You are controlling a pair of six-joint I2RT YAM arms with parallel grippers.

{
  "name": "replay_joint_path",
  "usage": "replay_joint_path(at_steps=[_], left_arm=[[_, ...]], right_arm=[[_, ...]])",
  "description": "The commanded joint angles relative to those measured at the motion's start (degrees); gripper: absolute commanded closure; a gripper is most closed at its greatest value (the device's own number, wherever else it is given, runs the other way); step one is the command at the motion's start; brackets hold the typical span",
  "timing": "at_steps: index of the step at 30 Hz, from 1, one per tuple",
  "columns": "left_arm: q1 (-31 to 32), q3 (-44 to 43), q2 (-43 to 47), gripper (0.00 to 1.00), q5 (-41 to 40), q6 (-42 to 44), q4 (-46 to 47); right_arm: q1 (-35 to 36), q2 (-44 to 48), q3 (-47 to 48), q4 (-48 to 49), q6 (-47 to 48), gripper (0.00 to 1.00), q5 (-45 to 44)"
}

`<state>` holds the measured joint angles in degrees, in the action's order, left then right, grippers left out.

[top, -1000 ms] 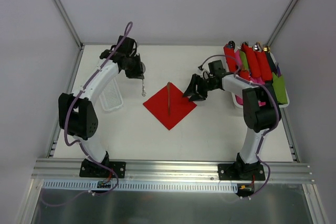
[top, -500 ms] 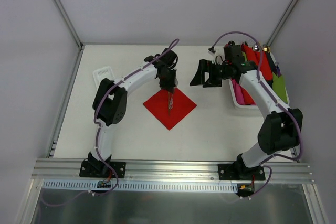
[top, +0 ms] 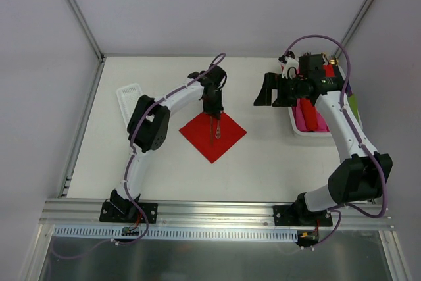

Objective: Place the utensils on the paper napkin and roll it up

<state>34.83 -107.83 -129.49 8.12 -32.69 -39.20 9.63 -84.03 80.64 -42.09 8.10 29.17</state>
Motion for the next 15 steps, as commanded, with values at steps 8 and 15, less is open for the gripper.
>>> replay_joint_path(at_steps=[8,15], left_arm=[[-0.64,-2.65,-0.59,0.97,-4.6,-2.47,-3.6],[-0.99,-3.17,-0.94,0.93,-5.13,-2.03,-4.39]], right_arm=[[-0.14,-1.84,2.15,-1.16,1.22,0.01,1.06],[-0.13,-2.8,3.03,-1.24,0.78,0.01,1.77]])
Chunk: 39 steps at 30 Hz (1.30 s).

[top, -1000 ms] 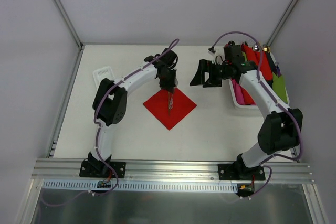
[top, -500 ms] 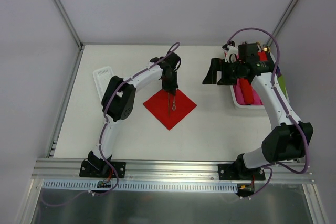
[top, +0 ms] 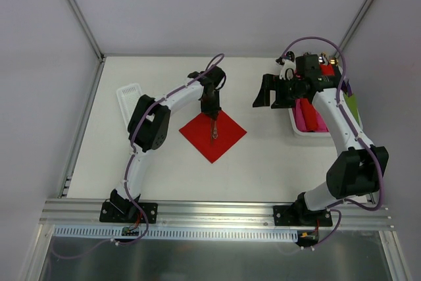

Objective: Place the utensils on the paper napkin and roll it up

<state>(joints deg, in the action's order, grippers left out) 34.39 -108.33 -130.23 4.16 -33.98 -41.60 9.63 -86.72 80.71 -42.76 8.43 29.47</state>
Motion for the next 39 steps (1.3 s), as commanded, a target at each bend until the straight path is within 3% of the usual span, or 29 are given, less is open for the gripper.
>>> replay_joint_path(at_steps=[1,22,28,30,32,36,39], left_arm=[[-0.64,-2.67,-0.28,0.93,-1.44,-0.83,-2.16],[-1.08,-3.46,0.94,0.85,-1.09,-1.8,-2.78],[-1.17,-4.7,10.6,0.67,-0.56,0.93,-2.78],[-1.87,-3.04,14.65,0.64,1.8,1.72,-2.69],[-2.05,-1.36,18.06,0.66,3.3,4.25,-2.61],[-2.4,9.94,24.93,0.72,2.52,4.18,-1.12],[-3.8,19.17,29.58,0.78,3.21,1.73,3.19]], right_arm=[[-0.05,-0.38,3.23,-0.57,0.36,0.01,1.55],[-0.05,-0.91,3.76,-0.92,0.89,0.01,2.43],[0.04,-2.13,1.39,-0.92,4.84,0.02,3.75],[0.13,-3.1,-0.19,-0.92,5.2,0.06,2.96],[0.57,-3.98,-1.77,-0.83,5.81,0.2,2.96],[3.2,-4.86,-3.89,1.27,5.99,0.49,2.7],[7.24,-6.87,-4.07,3.21,5.46,0.59,-0.02]])
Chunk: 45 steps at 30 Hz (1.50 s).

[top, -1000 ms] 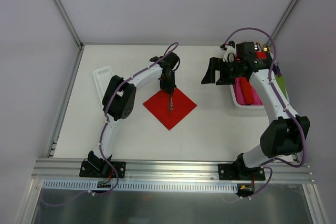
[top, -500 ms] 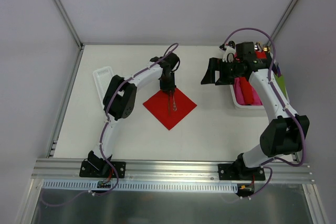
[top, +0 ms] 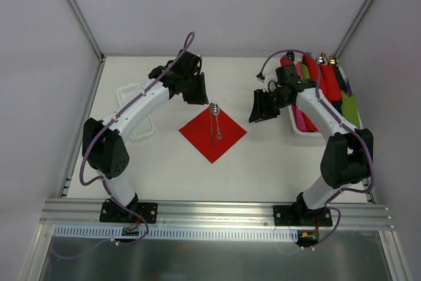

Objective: Place the utensils on the paper napkin and roll it up

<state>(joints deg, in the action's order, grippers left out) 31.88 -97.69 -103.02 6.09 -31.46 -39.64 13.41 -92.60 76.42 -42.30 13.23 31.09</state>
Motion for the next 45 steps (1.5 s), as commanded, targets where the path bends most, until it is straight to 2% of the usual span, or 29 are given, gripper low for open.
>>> replay_joint_path(at_steps=[1,4,7,11,17,30,37,45], left_arm=[[-2.68,10.31,2.82,0.8,2.25,-1.49,1.84],[-3.4,15.32,3.27,0.88,2.53,-2.99,3.25],[-3.4,18.32,2.48,0.9,2.79,-3.87,4.92],[-3.49,20.26,0.81,0.91,3.4,-5.1,6.85],[-3.4,20.79,-3.41,0.9,4.11,-5.71,8.87],[-3.4,22.01,-9.65,0.89,5.34,-7.38,11.07],[-3.4,22.54,-10.09,0.87,5.87,-7.82,11.25],[-3.84,23.07,-9.83,0.87,6.04,-7.39,11.25]], right_arm=[[5.81,-1.79,0.74,3.19,0.39,0.64,-2.43],[9.43,-5.91,2.85,3.72,-0.66,0.73,-6.82],[12.86,-10.91,6.62,3.72,-2.51,0.75,-10.95],[16.38,-17.07,10.49,3.72,-4.53,0.75,-17.45],[18.4,-23.32,14.63,4.68,-6.38,0.74,-19.75],[21.13,-28.16,18.32,6.18,-7.96,0.72,-22.39],[22.1,-30.36,19.29,5.92,-8.31,0.71,-27.04],[22.45,-32.12,20.61,4.86,-8.58,0.66,-26.17]])
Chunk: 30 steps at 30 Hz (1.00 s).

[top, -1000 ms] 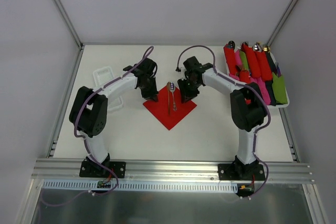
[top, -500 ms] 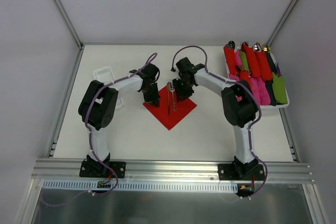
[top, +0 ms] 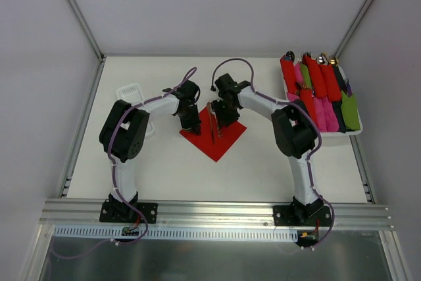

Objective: Place the utensils on the paper napkin and roll it up

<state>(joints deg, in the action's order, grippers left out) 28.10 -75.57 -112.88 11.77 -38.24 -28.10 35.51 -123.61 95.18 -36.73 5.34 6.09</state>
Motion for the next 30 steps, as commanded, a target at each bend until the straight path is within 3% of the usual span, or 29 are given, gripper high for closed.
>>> replay_joint_path(at_steps=[1,12,23,30], left_arm=[[-0.15,0.95,-0.06,0.87,0.36,-0.52,-0.29],[-1.29,1.3,0.03,0.87,0.53,-0.17,-0.29],[-1.82,1.74,-0.41,0.87,0.18,0.09,-0.29],[-2.26,2.18,-0.5,0.87,0.18,0.01,-0.38]], right_arm=[[0.44,-1.45,1.94,-0.8,-0.86,0.63,-0.99],[0.53,-2.25,2.21,-1.76,-0.95,0.58,0.07],[0.88,0.21,1.59,-1.77,-1.04,0.64,-0.11],[2.37,-0.49,2.29,-2.47,0.37,0.66,-5.73]])
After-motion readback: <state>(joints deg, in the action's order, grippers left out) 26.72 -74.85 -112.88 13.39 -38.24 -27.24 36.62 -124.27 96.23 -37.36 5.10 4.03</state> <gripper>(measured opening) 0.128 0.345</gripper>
